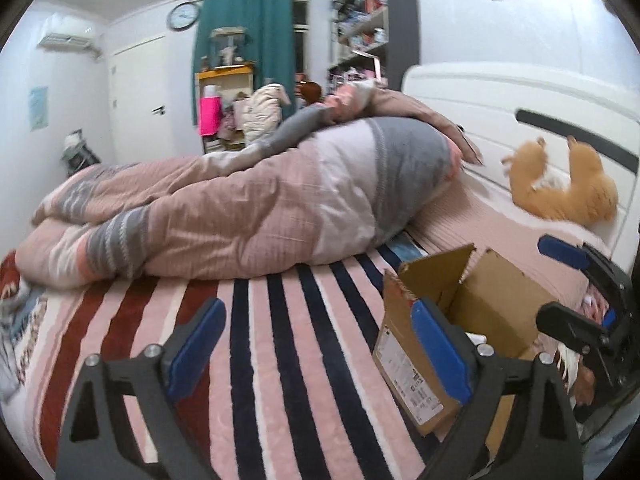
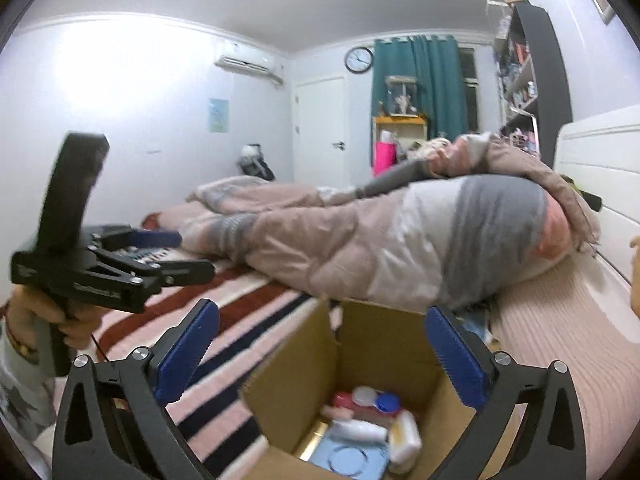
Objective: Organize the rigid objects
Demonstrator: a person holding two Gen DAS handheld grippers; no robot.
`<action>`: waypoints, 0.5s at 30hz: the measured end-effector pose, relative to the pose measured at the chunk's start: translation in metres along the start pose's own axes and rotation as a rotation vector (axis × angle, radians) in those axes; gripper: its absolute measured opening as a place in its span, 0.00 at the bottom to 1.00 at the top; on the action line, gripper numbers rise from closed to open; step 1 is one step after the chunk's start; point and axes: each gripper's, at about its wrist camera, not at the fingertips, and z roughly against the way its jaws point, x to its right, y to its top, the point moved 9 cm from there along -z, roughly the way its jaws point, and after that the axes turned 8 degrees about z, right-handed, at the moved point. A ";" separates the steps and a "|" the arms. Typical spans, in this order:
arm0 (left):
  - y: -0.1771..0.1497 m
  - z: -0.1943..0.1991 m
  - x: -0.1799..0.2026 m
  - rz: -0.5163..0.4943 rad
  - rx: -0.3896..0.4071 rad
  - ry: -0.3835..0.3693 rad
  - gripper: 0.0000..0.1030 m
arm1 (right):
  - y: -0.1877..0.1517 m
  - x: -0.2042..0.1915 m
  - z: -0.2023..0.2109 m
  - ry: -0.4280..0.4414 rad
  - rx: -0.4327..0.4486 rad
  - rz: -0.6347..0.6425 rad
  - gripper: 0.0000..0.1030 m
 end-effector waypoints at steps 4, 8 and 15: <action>-0.003 0.000 -0.011 0.035 0.013 0.021 0.90 | 0.002 -0.008 -0.003 0.036 0.016 -0.004 1.00; -0.006 0.001 -0.014 0.040 0.016 0.036 0.90 | -0.003 -0.010 -0.006 0.040 0.006 -0.006 1.00; -0.006 0.002 -0.012 0.032 0.022 0.046 0.90 | -0.009 -0.004 -0.009 0.045 -0.002 -0.033 1.00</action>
